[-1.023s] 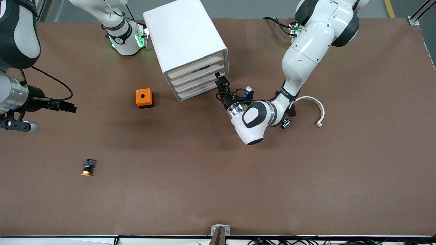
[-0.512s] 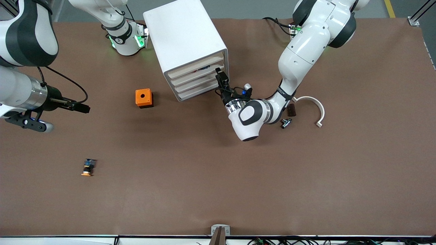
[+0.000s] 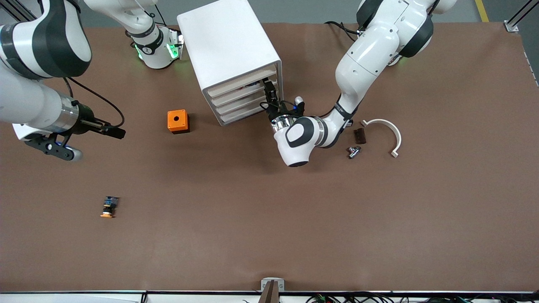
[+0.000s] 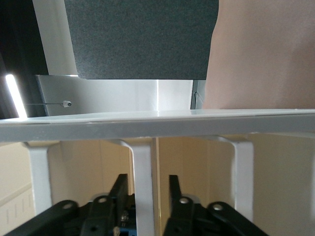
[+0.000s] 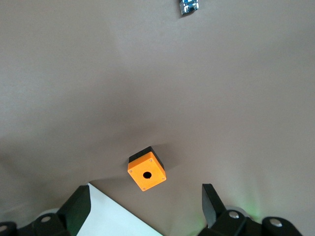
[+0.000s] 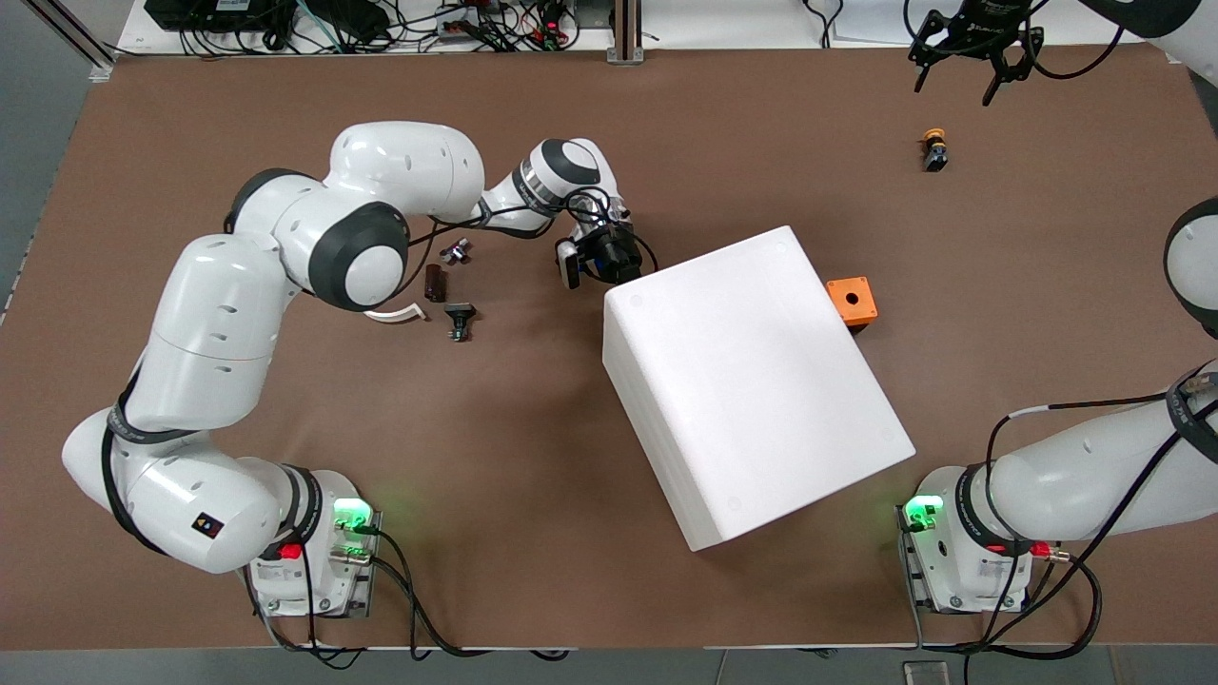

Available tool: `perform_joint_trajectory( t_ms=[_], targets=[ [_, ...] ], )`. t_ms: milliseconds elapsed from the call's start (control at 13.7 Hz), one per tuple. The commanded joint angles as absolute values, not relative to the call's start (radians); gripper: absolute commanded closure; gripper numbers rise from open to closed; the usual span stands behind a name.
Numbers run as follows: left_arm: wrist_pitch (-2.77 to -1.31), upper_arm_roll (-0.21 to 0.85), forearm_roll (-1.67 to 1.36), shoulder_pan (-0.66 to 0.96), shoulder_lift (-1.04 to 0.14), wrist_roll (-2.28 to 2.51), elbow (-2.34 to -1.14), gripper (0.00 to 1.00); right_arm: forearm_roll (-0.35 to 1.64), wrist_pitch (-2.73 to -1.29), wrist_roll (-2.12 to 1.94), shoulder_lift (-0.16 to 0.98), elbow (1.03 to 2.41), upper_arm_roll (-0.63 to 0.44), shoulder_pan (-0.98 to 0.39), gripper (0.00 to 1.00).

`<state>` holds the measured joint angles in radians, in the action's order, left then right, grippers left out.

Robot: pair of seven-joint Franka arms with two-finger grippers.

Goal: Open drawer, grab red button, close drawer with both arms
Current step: 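Pull the drawer open with the left gripper while the right gripper reaches in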

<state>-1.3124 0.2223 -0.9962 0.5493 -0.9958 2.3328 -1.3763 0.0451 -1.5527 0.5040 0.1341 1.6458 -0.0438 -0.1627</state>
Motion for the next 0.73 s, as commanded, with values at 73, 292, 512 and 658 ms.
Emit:
perform_joint_trajectory(
  t_ms=[73,292,512,658],
  targets=[
    [-1.301,0.219,-1.014,0.568,-0.996,2.362,-1.37,0.76,0.054,-1.575,0.584,0.094,1.698,-0.048,-0.201,0.0],
    [-1.301,0.218,-1.003,0.572,-0.996,2.387,-1.368,0.89,0.054,-1.581,0.621,0.087,1.707,-0.048,-0.222,0.0],
    [-1.301,0.212,-1.005,0.566,-0.997,2.388,-1.368,0.97,0.054,-1.617,0.699,0.086,1.721,-0.048,-0.268,0.0],
    [-1.301,0.21,-1.011,0.554,-0.999,2.388,-1.368,0.98,0.055,-1.649,0.753,0.086,1.741,-0.046,-0.299,0.0]
  ],
)
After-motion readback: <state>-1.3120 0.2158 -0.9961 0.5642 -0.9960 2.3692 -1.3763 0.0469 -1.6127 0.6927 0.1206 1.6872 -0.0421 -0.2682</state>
